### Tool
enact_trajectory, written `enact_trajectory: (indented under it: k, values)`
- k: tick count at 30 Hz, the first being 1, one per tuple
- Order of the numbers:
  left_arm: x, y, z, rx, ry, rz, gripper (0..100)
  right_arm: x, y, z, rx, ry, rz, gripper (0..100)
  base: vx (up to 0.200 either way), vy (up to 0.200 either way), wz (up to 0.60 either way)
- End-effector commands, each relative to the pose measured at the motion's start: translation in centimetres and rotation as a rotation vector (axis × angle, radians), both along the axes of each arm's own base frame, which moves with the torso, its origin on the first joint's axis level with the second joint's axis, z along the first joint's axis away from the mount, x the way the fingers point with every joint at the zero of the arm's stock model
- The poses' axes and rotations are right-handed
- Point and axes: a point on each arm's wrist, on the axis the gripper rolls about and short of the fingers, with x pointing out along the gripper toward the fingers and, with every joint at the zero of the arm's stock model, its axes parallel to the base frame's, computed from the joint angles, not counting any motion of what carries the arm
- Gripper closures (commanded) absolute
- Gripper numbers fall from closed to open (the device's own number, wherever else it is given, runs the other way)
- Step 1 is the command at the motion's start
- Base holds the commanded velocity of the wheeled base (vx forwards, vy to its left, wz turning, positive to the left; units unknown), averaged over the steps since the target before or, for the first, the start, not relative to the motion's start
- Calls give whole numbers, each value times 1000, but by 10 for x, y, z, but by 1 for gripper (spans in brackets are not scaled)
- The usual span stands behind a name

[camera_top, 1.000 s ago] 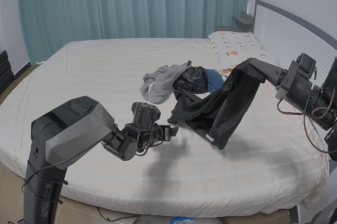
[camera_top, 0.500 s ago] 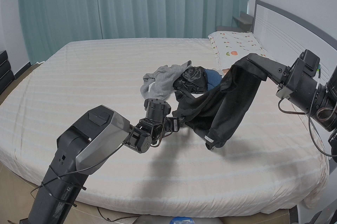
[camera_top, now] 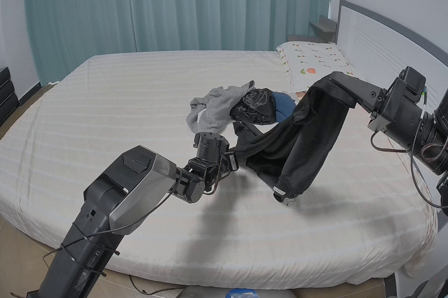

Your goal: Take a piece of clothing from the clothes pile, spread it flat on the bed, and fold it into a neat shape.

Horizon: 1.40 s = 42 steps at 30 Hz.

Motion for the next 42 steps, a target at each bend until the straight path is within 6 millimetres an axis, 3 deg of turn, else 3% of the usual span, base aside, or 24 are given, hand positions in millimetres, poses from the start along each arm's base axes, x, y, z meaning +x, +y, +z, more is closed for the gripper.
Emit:
enact_trajectory:
  k: [1, 2, 4, 5, 9, 13, 14, 17, 20, 22, 24, 26, 27, 29, 35, 38, 39, 40, 42]
  values:
    - [-18, 12, 43, -57, 13, 26, 100, 11, -3, -6, -11, 24, -28, 100, 0, 0, 0]
    - [-31, 21, 53, -54, 39, 24, 100, 18, -4, -12, -20, 44, -43, 100, 0, 0, 0]
    - [-37, 25, 59, -58, 47, 24, 100, 21, -3, -15, -25, 57, -45, 100, 0, 0, 0]
    - [-54, 34, 72, -61, 74, 26, 100, 31, 0, -26, -41, 94, -54, 100, 0, 0, 0]
    - [-87, 52, 101, -105, 104, 47, 100, 53, 8, -42, -59, 138, -64, 100, 0, 0, 0]
    - [-118, 73, 137, -183, 102, 41, 100, 70, 11, -41, -49, 131, -107, 100, 0, 0, 0]
    - [-118, 73, 137, -183, 102, 41, 100, 70, 11, -41, -49, 131, -107, 100, 0, 0, 0]
    - [-144, 94, 174, -233, 50, 20, 100, 83, 12, -18, 3, 54, -174, 100, 0, 0, 0]
    - [-159, 105, 196, -258, 3, 23, 100, 86, 10, 5, 49, -21, -211, 100, 0, 0, 0]
    - [-174, 117, 214, -281, -45, 29, 100, 85, 8, 32, 95, -108, -237, 100, 0, 0, 0]
    - [-181, 127, 230, -304, -92, 40, 100, 83, 6, 50, 128, -164, -258, 100, 0, 0, 0]
    - [-181, 127, 230, -304, -92, 40, 100, 83, 6, 50, 128, -164, -258, 100, 0, 0, 0]
    - [-184, 138, 241, -317, -127, 65, 100, 84, 5, 60, 155, -186, -302, 100, 0, 0, 0]
    - [-187, 142, 239, -321, -118, 76, 100, 86, 9, 38, 122, -116, -303, 100, 0, 0, 0]
    - [-190, 142, 205, -392, 28, 122, 100, 84, 17, -38, -4, 124, -273, 100, 0, 0, 0]
    - [-182, 135, 175, -380, 136, 111, 100, 84, 29, -66, -47, 215, -247, 100, 0, 0, 0]
    - [-182, 135, 175, -380, 136, 111, 100, 84, 29, -66, -47, 215, -247, 100, 0, 0, 0]
    - [-183, 133, 162, -397, 175, 112, 100, 81, 39, -84, -77, 269, -222, 100, 0, 0, 0]
    - [-186, 126, 153, -427, 197, 95, 100, 79, 45, -96, -98, 300, -205, 100, 0, 0, 0]
